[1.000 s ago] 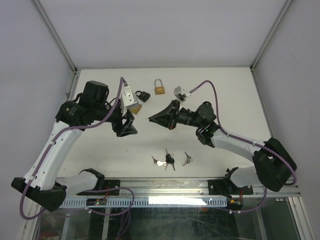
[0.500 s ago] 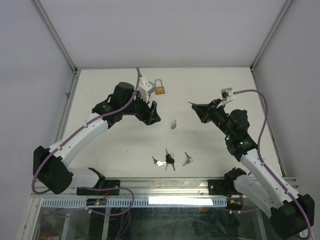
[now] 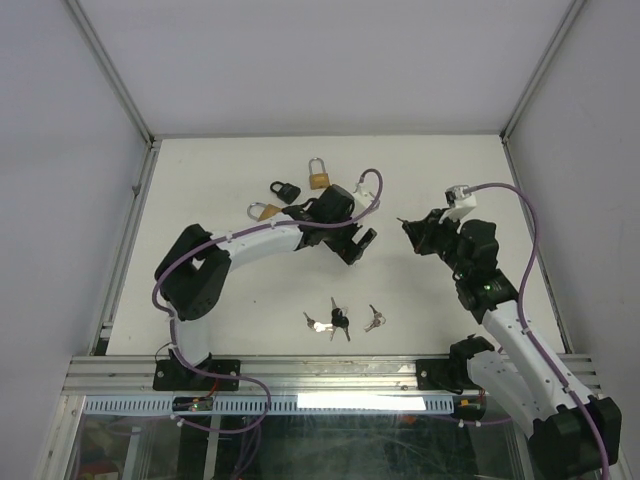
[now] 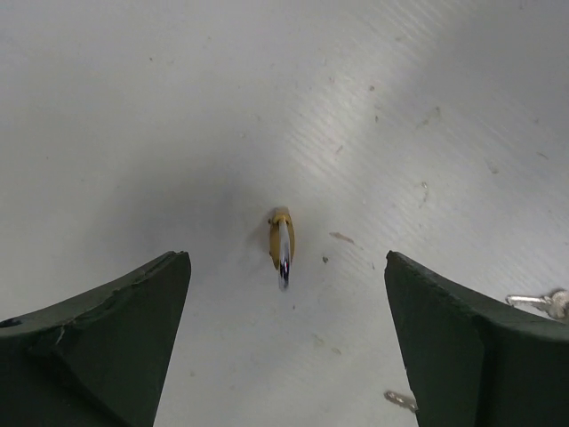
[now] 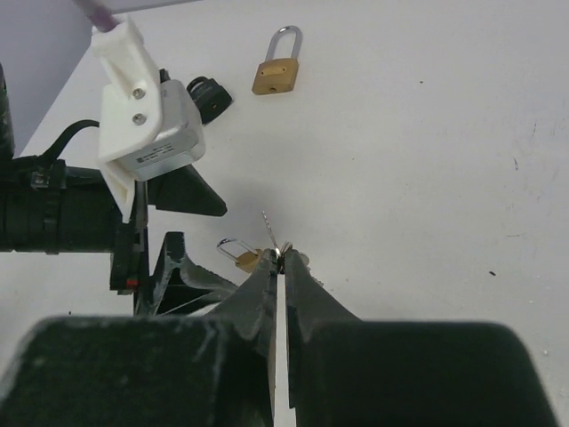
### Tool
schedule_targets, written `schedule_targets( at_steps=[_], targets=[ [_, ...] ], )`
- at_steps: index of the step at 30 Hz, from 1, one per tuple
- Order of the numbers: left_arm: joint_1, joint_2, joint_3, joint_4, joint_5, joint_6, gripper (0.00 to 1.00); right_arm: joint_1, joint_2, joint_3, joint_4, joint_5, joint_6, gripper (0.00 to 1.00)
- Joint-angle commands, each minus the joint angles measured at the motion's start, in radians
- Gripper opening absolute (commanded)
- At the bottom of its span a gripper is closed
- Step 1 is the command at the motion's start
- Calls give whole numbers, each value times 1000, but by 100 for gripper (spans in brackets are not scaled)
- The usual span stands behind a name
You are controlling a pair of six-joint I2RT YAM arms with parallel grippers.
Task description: Unlock with the key
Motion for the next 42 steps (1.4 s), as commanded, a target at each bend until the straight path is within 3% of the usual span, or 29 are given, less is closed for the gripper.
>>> schedule_targets(
  at_steps=[1,8,13,20,26,30,32,35,38,42],
  targets=[
    [-17,74,119,39,-104,95,91,-23,-21,-13,32,-42,-43,0],
    [-16,130,132,20,-83,152,65,-57,-50,-34,16,-72,-72,0],
    [-17,165,164,-15,-85,175,62,-77,-52,-49,22,-101,-75,0],
    [-18,194,182,-44,-108,176,44,-95,-53,-56,37,-130,-78,0],
    [-17,197,176,-51,-89,187,43,-106,-46,-53,44,-146,-79,0],
    [-17,192,173,-50,-92,179,21,-109,-48,-46,35,-153,-84,0],
    [-17,186,176,-51,-81,175,2,-114,-50,-46,30,-157,-87,0],
    [-15,169,187,-50,-61,140,0,-117,-48,-34,17,-179,-89,0],
    [26,99,197,-42,52,55,0,-131,-46,15,-1,-264,-87,0],
    [163,-72,212,68,382,-90,0,-166,-12,171,-34,-491,-81,0]
  ],
)
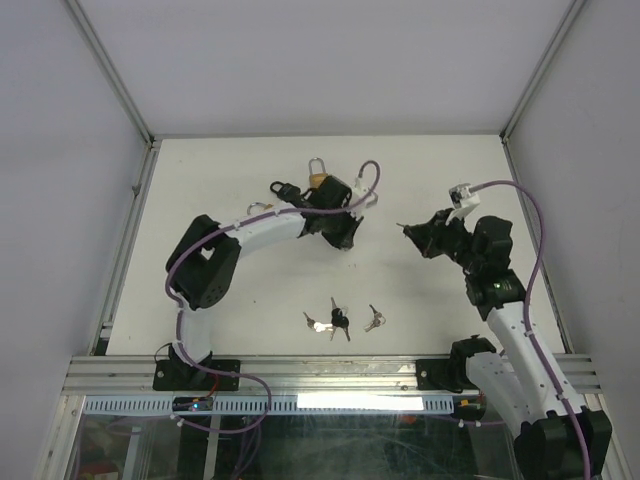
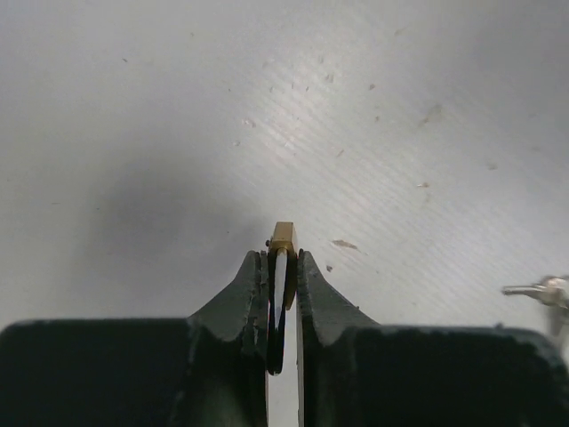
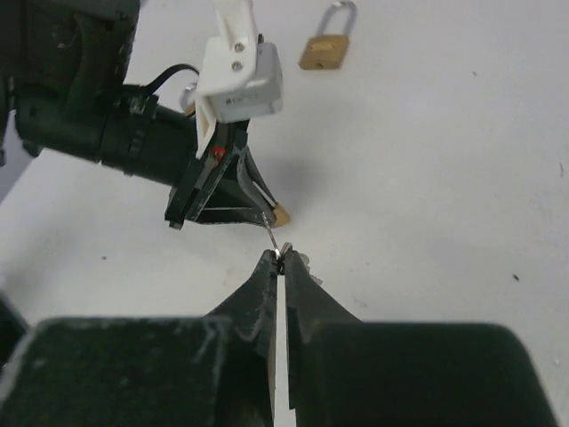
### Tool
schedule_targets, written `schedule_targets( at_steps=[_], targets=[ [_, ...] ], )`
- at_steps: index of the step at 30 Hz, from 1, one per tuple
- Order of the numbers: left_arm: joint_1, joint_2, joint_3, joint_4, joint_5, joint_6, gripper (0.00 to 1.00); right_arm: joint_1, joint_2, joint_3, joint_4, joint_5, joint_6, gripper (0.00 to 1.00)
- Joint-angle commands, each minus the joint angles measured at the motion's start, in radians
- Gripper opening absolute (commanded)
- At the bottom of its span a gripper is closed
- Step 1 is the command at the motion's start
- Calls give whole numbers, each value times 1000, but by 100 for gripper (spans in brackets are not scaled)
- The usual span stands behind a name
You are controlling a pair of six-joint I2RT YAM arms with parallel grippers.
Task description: Unlock with the key
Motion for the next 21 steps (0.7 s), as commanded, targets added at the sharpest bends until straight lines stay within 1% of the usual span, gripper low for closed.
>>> schedule_targets(
  at_steps=[1,2,4,8,11,14,16,17,18,19,21],
  targets=[
    [164,-281,73,199,444,-204,0,-35,36,239,12,-297,-5,0],
    [205,-331,77,256,523,-242,0,-37,54,296,4,-351,-2,0],
    [237,-439,70,379,642,-288,0,-39,86,410,12,-429,26,0],
    [256,-620,-32,753,818,-452,0,-40,143,570,100,-517,127,0],
    [256,-649,-5,856,899,-557,0,-38,156,635,244,-558,240,0],
    [243,-651,50,946,940,-619,0,-33,141,643,430,-558,240,0],
    [220,-639,100,982,966,-655,0,-18,142,662,490,-558,240,0],
    [203,-633,117,995,976,-664,0,-6,147,671,533,-493,381,0],
    [183,-628,134,1009,980,-675,0,11,155,679,585,-480,452,0],
    [163,-621,148,1021,978,-687,0,29,161,689,628,-468,479,0],
    [137,-607,174,1036,956,-714,0,76,163,707,672,-442,474,0]
  ],
)
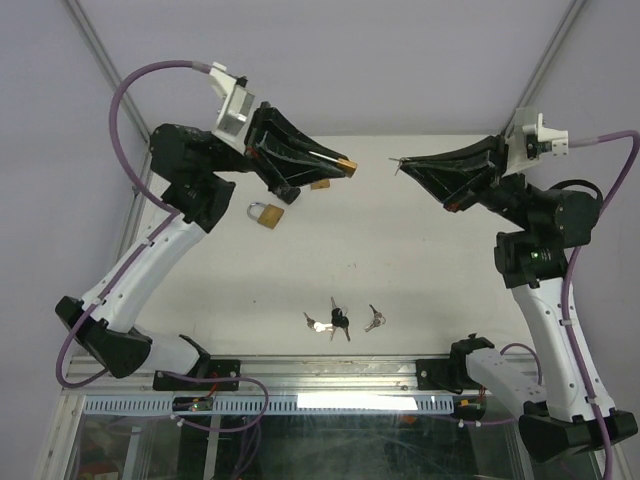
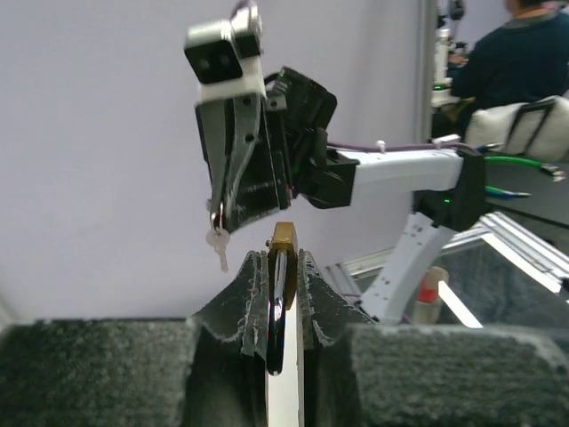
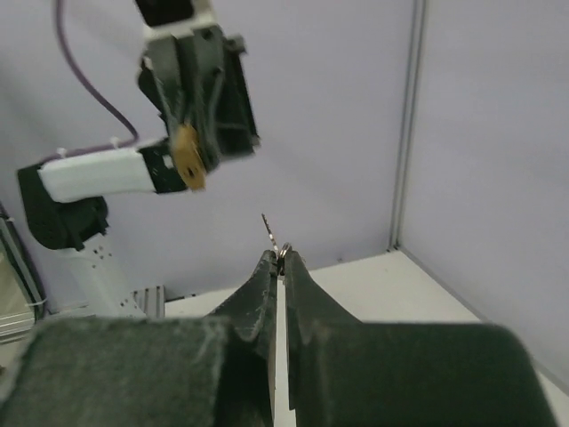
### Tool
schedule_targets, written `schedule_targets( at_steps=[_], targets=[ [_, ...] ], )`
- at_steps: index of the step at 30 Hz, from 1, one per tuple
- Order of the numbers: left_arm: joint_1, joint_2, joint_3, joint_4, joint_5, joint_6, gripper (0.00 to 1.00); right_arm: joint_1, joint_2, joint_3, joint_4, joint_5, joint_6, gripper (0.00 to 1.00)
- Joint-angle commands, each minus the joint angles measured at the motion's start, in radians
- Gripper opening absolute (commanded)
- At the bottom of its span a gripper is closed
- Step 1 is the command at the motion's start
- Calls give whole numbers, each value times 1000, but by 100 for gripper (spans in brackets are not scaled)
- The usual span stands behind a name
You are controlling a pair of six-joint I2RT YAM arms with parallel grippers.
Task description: Unlock with the key
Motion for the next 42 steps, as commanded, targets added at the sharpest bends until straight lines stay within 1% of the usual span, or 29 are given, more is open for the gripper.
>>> schedule_targets(
  at_steps=[1,4,6,8,11,14,15,16,24,30,35,39,42],
  targets=[
    [-55,53,59,79,13,-114,0,91,4,73,227,70,133,0],
    [-68,67,79,75,-69,-146,0,157,6,73,217,111,91,0],
    [-77,68,88,73,-105,-156,0,179,-8,64,182,141,41,0],
    [-83,97,100,76,-117,-167,0,179,-39,43,125,148,30,0],
    [-85,102,113,74,-130,-175,0,179,-67,5,121,148,30,0],
    [-99,106,128,78,-132,-182,0,179,-53,2,96,148,30,0],
    [-103,106,131,80,-132,-186,0,179,-49,-2,99,183,-17,0],
    [-104,105,130,82,-135,-189,0,179,-49,-9,112,194,-26,0],
    [-122,99,105,71,-207,-178,0,180,-16,-5,181,208,30,0],
    [-130,102,107,59,-217,-162,0,181,-18,0,157,205,15,0],
    [-131,98,95,49,-225,-145,0,180,-21,0,190,172,24,0],
    [-129,90,85,44,-228,-125,0,179,-41,-5,150,179,-5,0],
    [-128,88,71,41,-231,-117,0,180,-42,-11,190,167,27,0]
  ],
)
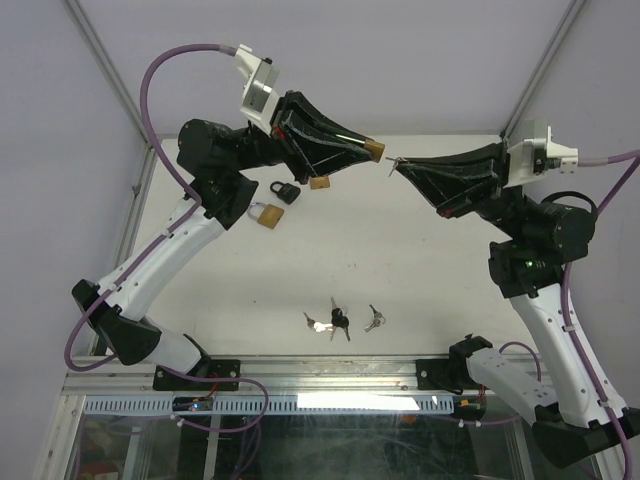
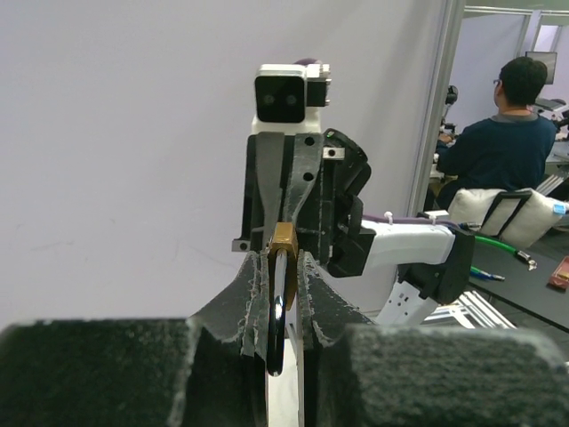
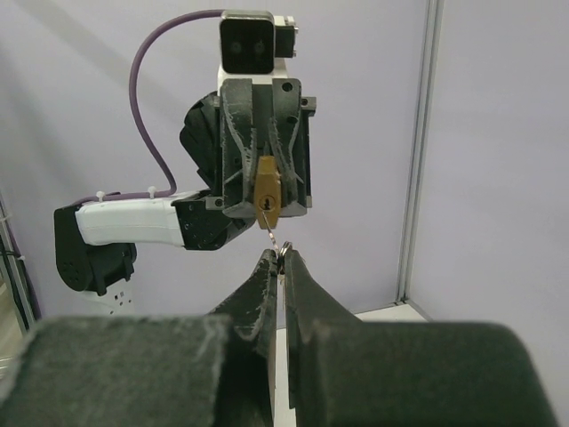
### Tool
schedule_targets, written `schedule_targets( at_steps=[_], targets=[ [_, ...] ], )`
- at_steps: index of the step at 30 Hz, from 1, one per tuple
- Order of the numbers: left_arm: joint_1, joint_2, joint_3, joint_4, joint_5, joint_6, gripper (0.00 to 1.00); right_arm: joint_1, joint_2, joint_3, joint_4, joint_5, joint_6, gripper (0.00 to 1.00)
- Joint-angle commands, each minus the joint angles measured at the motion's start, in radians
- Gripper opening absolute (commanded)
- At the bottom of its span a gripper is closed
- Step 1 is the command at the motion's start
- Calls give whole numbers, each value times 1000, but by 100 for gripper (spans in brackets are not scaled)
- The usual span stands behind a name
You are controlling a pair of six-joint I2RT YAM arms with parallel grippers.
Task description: Unlock with the key
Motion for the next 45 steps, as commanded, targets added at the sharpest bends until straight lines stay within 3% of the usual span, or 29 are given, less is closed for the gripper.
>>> schedule_targets(
  at_steps=[1,13,25,34,45],
  targets=[
    [-5,-25,-11,16,-40,25,0,5,-17,-2,94,-18,39,0],
    [-19,-20,-13,16,-33,29,0,4,-24,20,-21,22,-30,0],
    [-25,-22,-26,21,-26,22,0,4,-19,37,-34,22,-35,0],
    [-26,-29,-51,-17,-29,86,0,4,-6,63,-91,26,-55,0],
    [-47,-30,-79,-214,-74,238,0,4,25,123,-191,-45,-109,0]
  ],
)
